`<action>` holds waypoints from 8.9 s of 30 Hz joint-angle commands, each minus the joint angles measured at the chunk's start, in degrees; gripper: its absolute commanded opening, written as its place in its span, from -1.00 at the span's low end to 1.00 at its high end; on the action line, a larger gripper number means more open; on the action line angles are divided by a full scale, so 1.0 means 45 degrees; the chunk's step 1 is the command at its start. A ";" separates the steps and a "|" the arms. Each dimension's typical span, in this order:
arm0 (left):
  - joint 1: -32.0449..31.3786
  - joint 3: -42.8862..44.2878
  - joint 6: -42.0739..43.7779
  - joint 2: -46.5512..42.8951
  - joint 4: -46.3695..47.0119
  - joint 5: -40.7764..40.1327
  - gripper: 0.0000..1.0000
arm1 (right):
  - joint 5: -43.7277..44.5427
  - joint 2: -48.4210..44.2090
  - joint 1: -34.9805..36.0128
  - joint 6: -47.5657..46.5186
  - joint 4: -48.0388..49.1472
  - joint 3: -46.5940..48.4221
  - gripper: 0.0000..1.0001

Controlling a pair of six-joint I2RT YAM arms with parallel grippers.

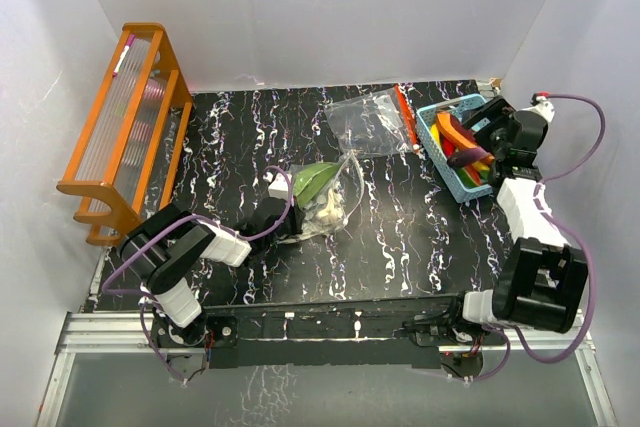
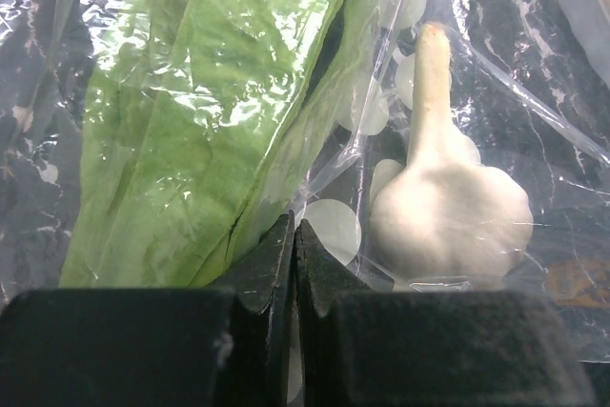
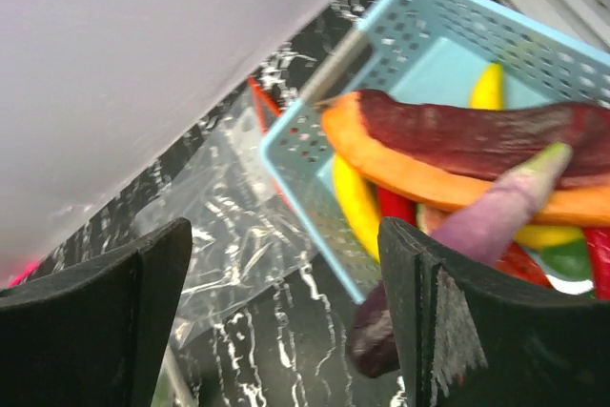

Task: Open the zip-top bag and remove the fake food
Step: Place the fake vegetable in the bin, then pick up the fake vegetable from the zipper food storage bag, then place the fake vegetable in the bin, then pick up the fake vegetable from the zipper food storage bag.

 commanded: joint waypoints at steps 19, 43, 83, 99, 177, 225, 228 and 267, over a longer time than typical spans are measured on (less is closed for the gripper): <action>0.0050 -0.0002 0.0207 -0.0426 -0.0749 0.0272 -1.00 | -0.1642 0.2881 0.9324 -0.1038 0.2178 -0.1595 -0.81; 0.0053 -0.0417 0.0024 -0.0785 -0.0683 0.0193 -1.00 | -0.1305 0.3704 1.1408 -0.1706 0.2480 -0.1199 -0.64; 0.0050 -0.0430 0.0056 -0.1019 -0.0722 0.0265 -1.00 | 0.0993 0.1176 1.2788 -0.3703 0.1242 -0.2831 0.75; 0.0050 -0.0312 0.0107 -0.1211 -0.1092 0.0289 -1.00 | 0.0371 0.3294 1.2847 -0.4602 0.1151 -0.2359 0.57; 0.2267 0.1916 -0.0978 -0.1191 -0.2035 0.1642 -0.79 | 0.3723 -0.1663 1.2100 -0.1517 -0.1365 -0.2345 -0.80; 0.0900 0.0741 -0.1911 -0.1658 -0.2077 0.1789 -1.00 | 0.6409 -0.2993 1.1806 -0.2032 -0.4013 -0.3067 -0.76; 0.0909 0.0736 -0.1902 -0.1660 -0.2070 0.1763 -1.00 | 0.6524 -0.3086 1.1483 -0.2104 -0.4218 -0.3092 -0.76; -0.0392 0.0692 -0.2265 -0.1034 -0.1231 0.1979 -1.00 | -0.2994 -0.0219 0.7985 0.2137 0.7081 -0.7088 0.37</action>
